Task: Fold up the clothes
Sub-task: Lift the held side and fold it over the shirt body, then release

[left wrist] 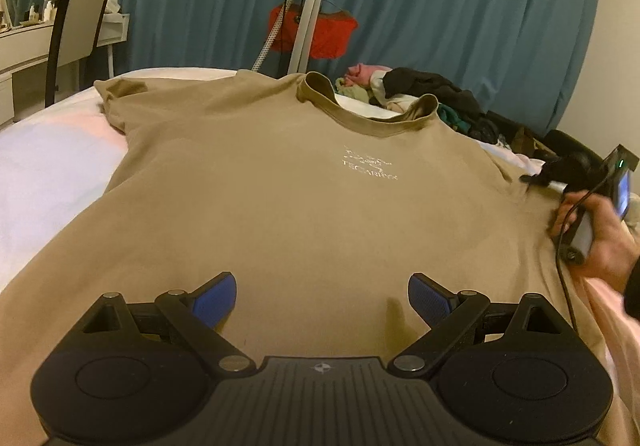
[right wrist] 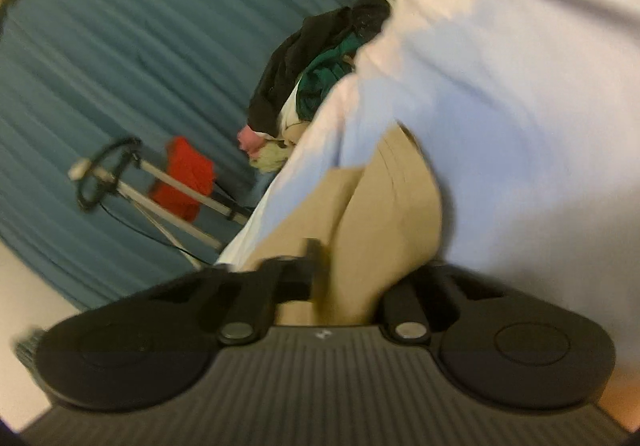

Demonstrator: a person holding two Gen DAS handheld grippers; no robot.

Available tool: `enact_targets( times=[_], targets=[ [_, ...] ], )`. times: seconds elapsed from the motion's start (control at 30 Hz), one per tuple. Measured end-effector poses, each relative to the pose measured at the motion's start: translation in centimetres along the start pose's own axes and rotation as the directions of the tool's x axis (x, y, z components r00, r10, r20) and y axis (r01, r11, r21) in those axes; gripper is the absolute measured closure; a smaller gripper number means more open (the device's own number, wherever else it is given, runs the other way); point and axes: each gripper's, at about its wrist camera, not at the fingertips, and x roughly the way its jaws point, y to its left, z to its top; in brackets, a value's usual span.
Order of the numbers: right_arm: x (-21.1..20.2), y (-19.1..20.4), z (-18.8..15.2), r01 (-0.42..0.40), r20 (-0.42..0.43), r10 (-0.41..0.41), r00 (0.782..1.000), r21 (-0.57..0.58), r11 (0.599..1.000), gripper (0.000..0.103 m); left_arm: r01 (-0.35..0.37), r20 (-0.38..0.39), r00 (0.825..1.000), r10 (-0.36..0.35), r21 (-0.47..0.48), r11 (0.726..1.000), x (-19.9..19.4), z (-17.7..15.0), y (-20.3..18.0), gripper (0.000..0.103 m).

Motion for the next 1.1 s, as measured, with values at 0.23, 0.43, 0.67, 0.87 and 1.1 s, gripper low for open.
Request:
enact_targets(
  times=[0.23, 0.43, 0.67, 0.87, 1.1],
  targets=[
    [-4.2, 11.3, 1.0, 0.097, 0.114, -0.058, 0.992, -0.371, 0.924, 0.097, -0.020, 0.039, 0.999, 0.021, -0.024, 1.000, -1.8, 1.9, 1.1, 0.009],
    [-6.9, 22.5, -3.4, 0.188, 0.208, -0.074, 0.975, -0.609, 0.771, 0.097, -0.075, 0.057, 0.995, 0.076, -0.010, 0.997, -5.4, 3.8, 3.2, 0.009],
    [-3.3, 30.6, -14.1, 0.184, 0.161, -0.091, 0.983, -0.802, 0.568, 0.097, -0.089, 0.133, 0.986, 0.103, -0.106, 0.990, -8.8, 6.4, 8.3, 0.009],
    [3.0, 31.6, -22.0, 0.133, 0.069, -0.148, 0.987, -0.864, 0.485, 0.096, -0.096, 0.118, 0.986, 0.119, -0.181, 0.979, -7.1, 6.9, 11.5, 0.009],
    [5.5, 31.7, -22.5, 0.006, -0.094, -0.139, 0.986, -0.808, 0.589, 0.037, -0.091, 0.042, 0.994, 0.103, -0.231, 0.969, -3.5, 6.2, 12.8, 0.009]
  ],
)
